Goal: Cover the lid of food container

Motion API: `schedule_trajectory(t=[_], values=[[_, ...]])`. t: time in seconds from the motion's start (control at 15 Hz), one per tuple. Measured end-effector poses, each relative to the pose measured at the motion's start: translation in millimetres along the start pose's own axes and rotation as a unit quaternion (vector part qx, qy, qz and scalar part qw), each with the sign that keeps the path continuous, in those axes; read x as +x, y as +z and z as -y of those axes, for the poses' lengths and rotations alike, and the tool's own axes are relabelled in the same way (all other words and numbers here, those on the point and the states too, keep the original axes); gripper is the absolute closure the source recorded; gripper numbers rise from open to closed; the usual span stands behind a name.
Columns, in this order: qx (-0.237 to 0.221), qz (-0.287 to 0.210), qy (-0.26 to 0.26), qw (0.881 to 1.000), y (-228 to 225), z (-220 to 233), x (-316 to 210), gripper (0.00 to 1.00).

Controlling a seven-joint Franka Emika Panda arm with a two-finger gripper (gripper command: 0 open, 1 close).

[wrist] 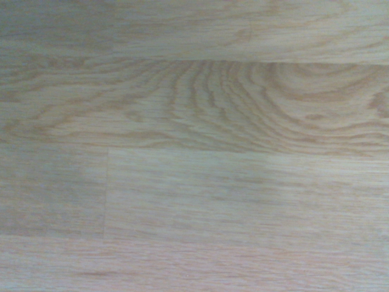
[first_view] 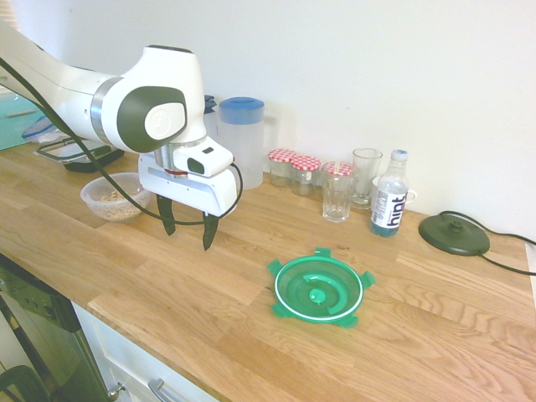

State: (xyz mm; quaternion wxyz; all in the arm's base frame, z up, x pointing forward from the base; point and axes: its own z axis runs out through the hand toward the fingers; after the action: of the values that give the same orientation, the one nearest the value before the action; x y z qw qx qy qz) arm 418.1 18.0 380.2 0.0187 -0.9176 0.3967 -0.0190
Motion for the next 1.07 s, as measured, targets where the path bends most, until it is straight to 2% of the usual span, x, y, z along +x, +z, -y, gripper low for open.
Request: schedule_trajectory(t=[0.2,0.4,0.73,1.07], values=[[0.000,-0.002,-0.002,1.000,-4.6,-1.2,5.1,0.00],[0.013,0.021,-0.023,0.999,-32.9,-10.2,29.5,0.00],[0.065,0.103,-0.073,0.990,-77.9,-85.3,115.7,0.00],[0.083,0.149,-0.059,0.984,-63.1,-163.1,199.9,0.00]])
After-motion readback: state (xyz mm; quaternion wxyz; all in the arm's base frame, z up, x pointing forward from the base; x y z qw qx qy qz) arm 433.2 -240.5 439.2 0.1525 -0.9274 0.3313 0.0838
